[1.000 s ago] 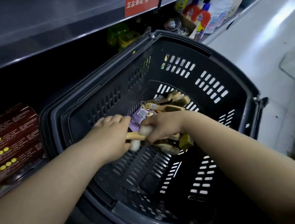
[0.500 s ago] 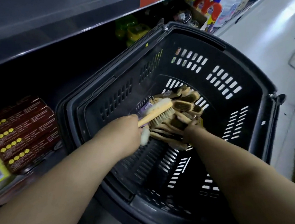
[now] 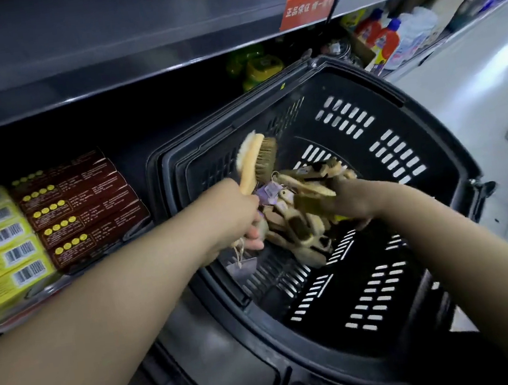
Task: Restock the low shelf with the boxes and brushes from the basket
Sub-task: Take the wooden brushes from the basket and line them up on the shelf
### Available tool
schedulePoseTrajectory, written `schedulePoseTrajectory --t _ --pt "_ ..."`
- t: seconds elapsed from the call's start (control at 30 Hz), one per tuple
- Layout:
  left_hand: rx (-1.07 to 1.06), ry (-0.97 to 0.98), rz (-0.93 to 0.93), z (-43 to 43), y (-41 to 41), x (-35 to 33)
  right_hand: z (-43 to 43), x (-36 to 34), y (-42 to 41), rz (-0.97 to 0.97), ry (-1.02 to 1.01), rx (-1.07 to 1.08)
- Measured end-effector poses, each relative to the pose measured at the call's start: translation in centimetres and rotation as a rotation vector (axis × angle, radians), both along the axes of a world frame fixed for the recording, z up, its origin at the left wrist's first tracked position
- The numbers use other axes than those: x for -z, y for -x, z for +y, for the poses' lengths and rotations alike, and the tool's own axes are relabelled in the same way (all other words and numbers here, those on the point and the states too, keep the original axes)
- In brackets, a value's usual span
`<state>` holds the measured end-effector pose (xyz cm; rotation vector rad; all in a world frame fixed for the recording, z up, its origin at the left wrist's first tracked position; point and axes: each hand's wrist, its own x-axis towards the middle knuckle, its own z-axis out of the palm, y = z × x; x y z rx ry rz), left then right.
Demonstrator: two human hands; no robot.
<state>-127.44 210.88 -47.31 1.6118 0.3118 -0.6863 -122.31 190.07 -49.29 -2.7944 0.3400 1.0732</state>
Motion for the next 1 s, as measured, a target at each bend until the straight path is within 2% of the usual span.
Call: schedulePoseTrajectory --t 0.13,0.27,0.5,0.63,0.7,0.87,1.0 --pt "-0.145 0.136 -0.048 1.4 1.4 -0.2 2.6 -4.1 5.6 -0.374 -0.537 0.060" --pt "-0.306 0.277 -0.119 3.0 3.3 -1.0 6.8 -5.0 10.3 -0.519 -0.710 0.002" --pt "-0.373 0.218 -0.258 7.0 7.9 -1.7 12.3 -5.0 13.6 -0.530 -0.901 -0.185" --pt "-0.455 0.248 -0.266 9.9 10.4 -1.8 14.8 -5.0 14.2 -0.268 -1.139 -0.061" --pt "-0.483 0.245 -0.253 10.7 11.6 -1.5 16.2 -4.8 14.3 -0.182 -1.137 -0.054" --pt "-0.473 0.233 -0.270 12.3 13.8 -0.4 20.1 -4.7 14.0 -0.337 -1.013 -0.020" --pt "-0.488 0.277 -0.170 14.4 15.0 0.2 21.6 -4.3 14.1 -0.325 -1.119 0.096"
